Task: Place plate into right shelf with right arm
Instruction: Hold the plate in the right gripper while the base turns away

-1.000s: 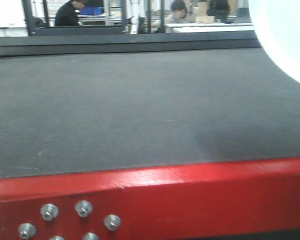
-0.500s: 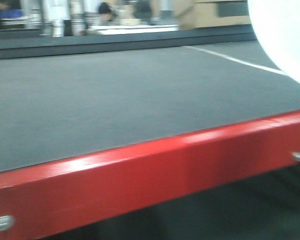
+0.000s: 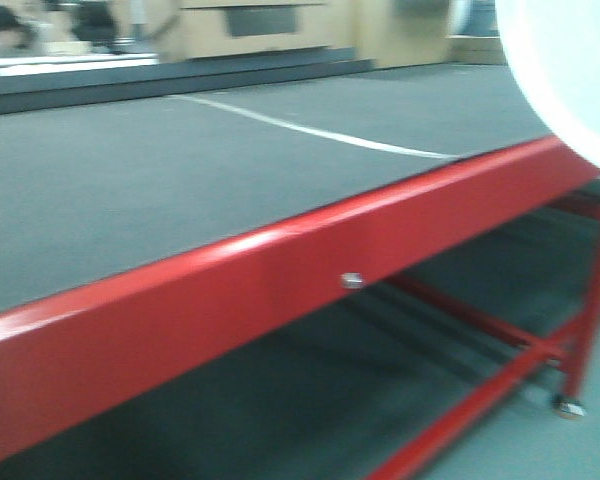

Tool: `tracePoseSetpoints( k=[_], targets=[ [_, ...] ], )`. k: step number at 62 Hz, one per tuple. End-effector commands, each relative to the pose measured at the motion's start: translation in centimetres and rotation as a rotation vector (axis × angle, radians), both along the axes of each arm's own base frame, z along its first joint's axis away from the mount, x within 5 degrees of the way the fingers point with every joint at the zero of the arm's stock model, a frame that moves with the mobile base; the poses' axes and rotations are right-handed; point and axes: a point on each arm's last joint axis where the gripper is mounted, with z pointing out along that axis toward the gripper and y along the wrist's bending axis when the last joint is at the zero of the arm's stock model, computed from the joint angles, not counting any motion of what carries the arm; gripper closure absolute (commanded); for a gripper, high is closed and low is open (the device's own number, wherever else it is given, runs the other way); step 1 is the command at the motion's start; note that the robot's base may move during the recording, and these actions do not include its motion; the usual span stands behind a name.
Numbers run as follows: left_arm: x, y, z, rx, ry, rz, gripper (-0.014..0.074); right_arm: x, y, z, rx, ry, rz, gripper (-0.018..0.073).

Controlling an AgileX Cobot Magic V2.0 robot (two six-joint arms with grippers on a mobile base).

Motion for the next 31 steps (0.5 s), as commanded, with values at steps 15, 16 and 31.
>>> tracePoseSetpoints(
  k=[15,16,31],
  targets=[
    [-0.08,0.1,0.52,-0.018,-0.089,0.009,0.0724,0.0,-0.11,1.7,0.0,-0.107,-0.013,0.0505],
    [-0.08,0.1,0.52,-0.018,-0.089,0.009,0.0724,0.0,-0.11,1.7,0.0,-0.107,-0.013,0.0505],
    [-0.08,0.1,0.52,-0.018,-0.089,0.009,0.0724,0.0,-0.11,1.7,0.0,-0.107,-0.013,0.0505]
  ],
)
